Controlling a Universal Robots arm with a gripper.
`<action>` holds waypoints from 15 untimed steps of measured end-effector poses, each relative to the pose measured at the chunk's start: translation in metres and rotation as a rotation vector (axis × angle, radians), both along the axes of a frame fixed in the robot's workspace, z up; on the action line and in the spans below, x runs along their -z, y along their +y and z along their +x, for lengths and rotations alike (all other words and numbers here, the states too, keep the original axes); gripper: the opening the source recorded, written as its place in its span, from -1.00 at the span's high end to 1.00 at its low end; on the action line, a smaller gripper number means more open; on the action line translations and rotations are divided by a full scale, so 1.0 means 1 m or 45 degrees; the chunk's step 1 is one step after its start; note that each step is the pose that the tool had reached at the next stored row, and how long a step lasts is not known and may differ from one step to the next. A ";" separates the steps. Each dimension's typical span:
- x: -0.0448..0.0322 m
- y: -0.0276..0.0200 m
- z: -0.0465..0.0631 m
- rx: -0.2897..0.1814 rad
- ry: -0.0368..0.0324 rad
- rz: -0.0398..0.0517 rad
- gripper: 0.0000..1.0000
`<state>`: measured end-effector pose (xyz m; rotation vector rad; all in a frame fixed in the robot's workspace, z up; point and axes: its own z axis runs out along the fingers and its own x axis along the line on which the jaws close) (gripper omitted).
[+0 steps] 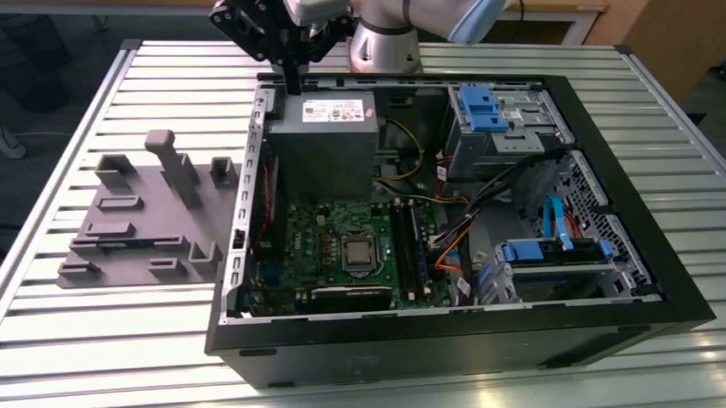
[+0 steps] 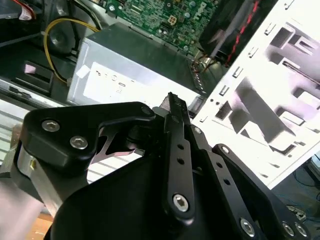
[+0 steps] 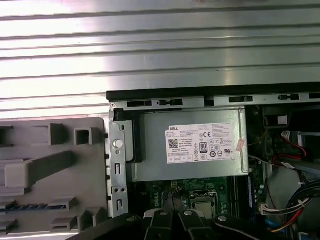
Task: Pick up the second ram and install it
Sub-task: 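Reach for the second ram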
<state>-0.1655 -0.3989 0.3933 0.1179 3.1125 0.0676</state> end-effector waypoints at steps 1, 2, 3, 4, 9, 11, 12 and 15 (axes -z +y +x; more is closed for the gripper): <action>0.0000 0.0000 -0.003 0.000 -0.0001 0.000 0.79; 0.0000 -0.0001 -0.006 0.000 -0.0001 0.000 0.79; 0.0000 -0.0001 -0.008 0.000 0.0000 0.000 0.79; 0.0000 -0.0002 -0.011 0.000 0.0000 0.000 0.79; 0.0001 -0.0015 -0.027 0.000 -0.0001 0.000 0.79; 0.0000 -0.0015 -0.031 0.000 -0.0001 0.000 0.79; 0.0001 -0.0015 -0.032 0.000 -0.0001 0.000 0.79; 0.0000 -0.0015 -0.032 0.000 0.0000 0.000 0.79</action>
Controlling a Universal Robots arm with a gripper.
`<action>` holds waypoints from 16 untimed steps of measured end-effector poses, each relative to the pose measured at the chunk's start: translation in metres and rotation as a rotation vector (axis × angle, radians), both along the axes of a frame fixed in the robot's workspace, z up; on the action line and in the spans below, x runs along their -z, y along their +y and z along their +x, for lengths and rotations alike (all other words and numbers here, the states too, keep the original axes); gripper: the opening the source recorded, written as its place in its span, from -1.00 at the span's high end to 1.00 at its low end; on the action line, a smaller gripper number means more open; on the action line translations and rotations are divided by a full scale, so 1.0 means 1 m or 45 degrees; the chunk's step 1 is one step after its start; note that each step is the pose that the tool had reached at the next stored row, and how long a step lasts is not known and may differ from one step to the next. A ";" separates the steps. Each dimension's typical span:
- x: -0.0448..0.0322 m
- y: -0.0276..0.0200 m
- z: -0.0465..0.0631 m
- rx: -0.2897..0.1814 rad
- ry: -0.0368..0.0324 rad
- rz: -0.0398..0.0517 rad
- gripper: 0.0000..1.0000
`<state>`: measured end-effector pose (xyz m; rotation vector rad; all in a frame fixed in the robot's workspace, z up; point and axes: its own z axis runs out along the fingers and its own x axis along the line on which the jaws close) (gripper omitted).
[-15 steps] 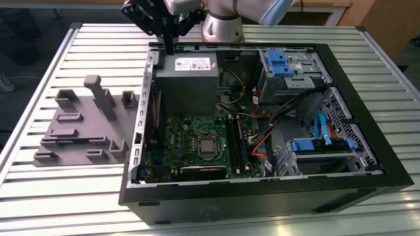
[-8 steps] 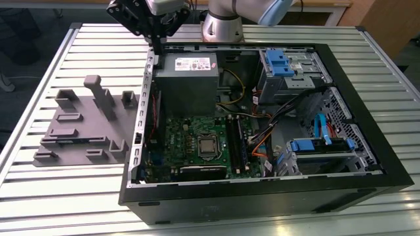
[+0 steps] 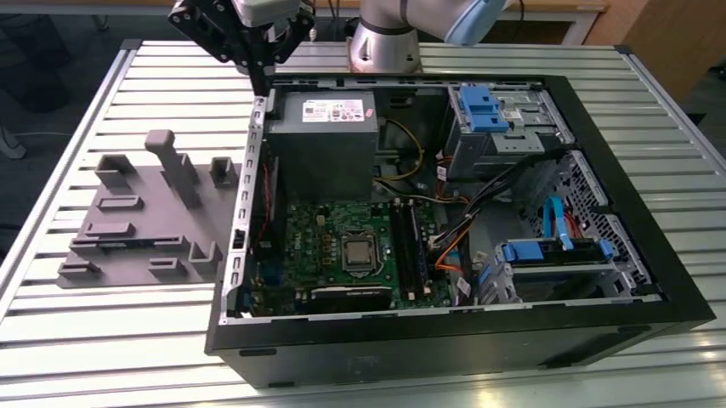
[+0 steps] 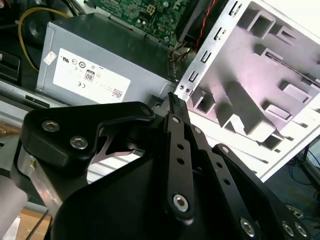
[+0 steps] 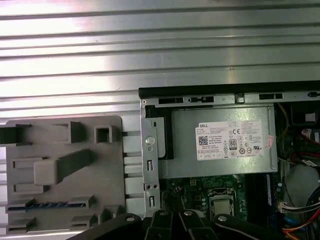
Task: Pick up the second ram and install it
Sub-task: 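Reach for the second ram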
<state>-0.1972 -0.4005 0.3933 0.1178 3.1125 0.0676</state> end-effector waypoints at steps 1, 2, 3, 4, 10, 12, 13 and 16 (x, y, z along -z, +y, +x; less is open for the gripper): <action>0.0000 0.0000 0.000 0.000 0.0000 0.000 0.79; 0.0000 0.0000 -0.002 0.000 0.0000 0.000 0.79; -0.0001 -0.0001 -0.005 0.000 0.0002 0.000 0.79; 0.0000 -0.0001 -0.009 0.000 0.0000 0.000 0.79; 0.0002 -0.0083 -0.031 0.000 0.0000 0.000 0.79; 0.0003 -0.0126 -0.038 0.000 0.0000 0.000 0.79; 0.0004 -0.0135 -0.043 0.000 0.0000 0.000 0.79; 0.0005 -0.0143 -0.056 0.000 -0.0001 0.000 0.79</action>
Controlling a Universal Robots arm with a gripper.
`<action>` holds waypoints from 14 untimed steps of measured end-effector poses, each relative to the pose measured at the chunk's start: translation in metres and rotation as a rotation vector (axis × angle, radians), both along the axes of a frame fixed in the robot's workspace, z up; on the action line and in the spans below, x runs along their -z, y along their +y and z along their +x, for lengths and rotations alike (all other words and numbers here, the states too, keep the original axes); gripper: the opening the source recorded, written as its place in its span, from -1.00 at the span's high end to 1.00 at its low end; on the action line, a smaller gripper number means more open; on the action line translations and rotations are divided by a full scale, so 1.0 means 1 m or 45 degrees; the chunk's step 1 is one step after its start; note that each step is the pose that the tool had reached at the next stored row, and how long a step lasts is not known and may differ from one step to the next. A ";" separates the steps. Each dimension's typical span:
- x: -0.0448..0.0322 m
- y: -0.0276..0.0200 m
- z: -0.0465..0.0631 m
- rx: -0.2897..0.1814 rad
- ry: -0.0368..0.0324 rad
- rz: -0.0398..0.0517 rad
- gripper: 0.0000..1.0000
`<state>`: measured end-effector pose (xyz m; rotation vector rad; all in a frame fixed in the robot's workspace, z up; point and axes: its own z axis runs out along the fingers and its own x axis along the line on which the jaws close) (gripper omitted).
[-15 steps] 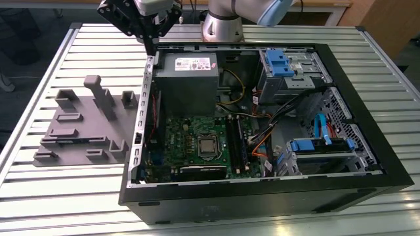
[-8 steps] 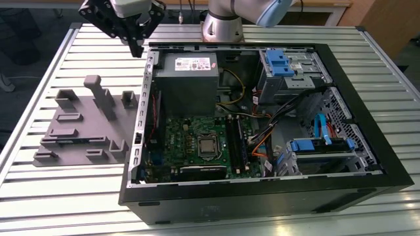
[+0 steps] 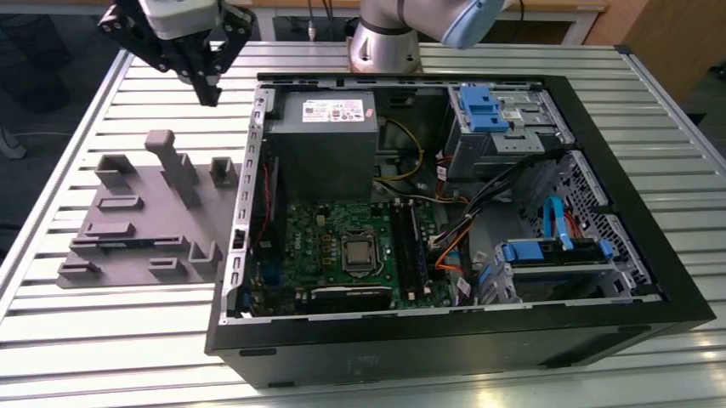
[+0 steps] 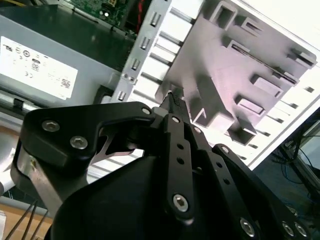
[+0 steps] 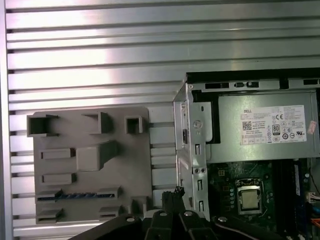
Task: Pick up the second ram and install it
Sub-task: 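Reach for the second ram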
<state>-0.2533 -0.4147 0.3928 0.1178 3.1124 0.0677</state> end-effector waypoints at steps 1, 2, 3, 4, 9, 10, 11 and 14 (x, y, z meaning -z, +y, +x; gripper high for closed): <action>-0.0001 0.0000 -0.004 0.000 0.0001 0.000 0.79; 0.0000 0.0000 -0.009 0.000 0.0001 0.000 0.79; 0.0000 0.0000 -0.014 0.000 0.0000 0.000 0.79; 0.0001 0.0000 -0.018 0.000 -0.0001 0.000 0.79; 0.0002 0.0000 -0.036 0.000 0.0000 0.000 0.79; 0.0001 0.0000 -0.036 0.000 0.0000 0.000 0.79; 0.0001 0.0000 -0.036 0.000 0.0000 0.000 0.79; 0.0000 0.0000 -0.040 0.000 0.0003 0.000 0.79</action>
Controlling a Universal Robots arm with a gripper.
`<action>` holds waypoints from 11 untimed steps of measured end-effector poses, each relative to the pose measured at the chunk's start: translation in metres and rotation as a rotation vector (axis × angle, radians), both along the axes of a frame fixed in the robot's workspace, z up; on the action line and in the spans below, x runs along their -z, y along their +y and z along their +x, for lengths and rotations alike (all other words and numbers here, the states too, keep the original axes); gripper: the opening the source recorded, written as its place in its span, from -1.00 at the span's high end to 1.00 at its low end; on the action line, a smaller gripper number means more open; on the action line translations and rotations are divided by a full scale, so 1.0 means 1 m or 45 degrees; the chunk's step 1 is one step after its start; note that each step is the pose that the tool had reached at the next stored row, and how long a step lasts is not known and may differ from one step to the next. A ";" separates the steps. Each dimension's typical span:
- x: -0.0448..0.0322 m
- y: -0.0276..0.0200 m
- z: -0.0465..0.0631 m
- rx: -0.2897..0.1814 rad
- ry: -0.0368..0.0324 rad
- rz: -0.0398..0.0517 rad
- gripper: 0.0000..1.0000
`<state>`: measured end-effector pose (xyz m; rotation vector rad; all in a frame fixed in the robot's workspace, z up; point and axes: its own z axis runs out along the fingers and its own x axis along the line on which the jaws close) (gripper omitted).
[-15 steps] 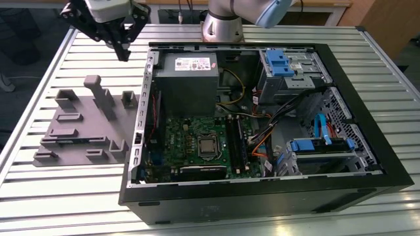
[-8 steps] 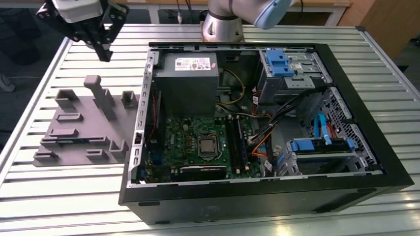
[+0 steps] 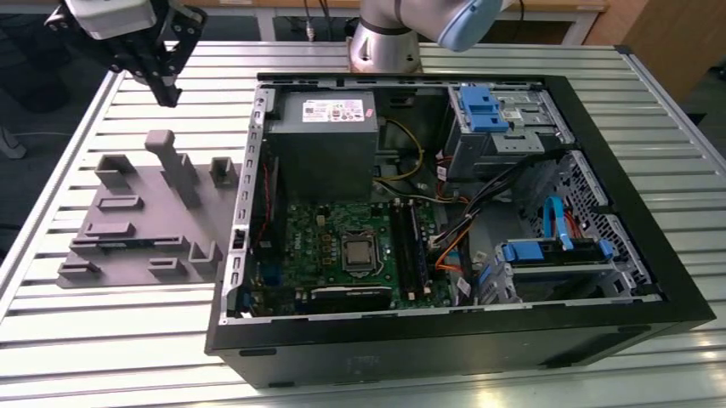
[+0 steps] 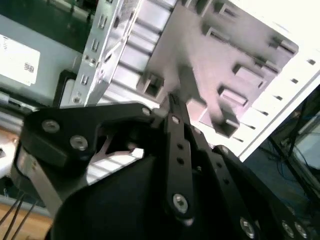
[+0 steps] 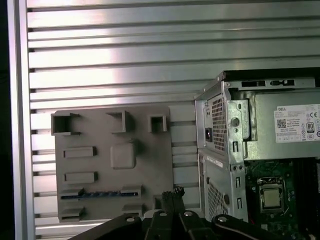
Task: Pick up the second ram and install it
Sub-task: 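Reach for the second ram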
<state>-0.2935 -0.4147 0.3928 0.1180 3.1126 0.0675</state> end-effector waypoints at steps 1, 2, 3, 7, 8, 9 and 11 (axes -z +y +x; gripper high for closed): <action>0.0001 0.0000 -0.004 0.000 -0.0002 0.000 0.79; 0.0000 0.0000 -0.009 0.000 -0.0001 0.000 0.79; 0.0000 -0.0001 -0.014 0.000 -0.0001 0.000 0.79; 0.0003 -0.0036 -0.031 0.000 0.0000 0.000 0.79; 0.0006 -0.0057 -0.034 0.000 -0.0002 0.000 0.79; 0.0010 -0.0080 -0.037 0.000 -0.0003 0.000 0.79; 0.0013 -0.0120 -0.043 0.000 -0.0001 0.000 0.79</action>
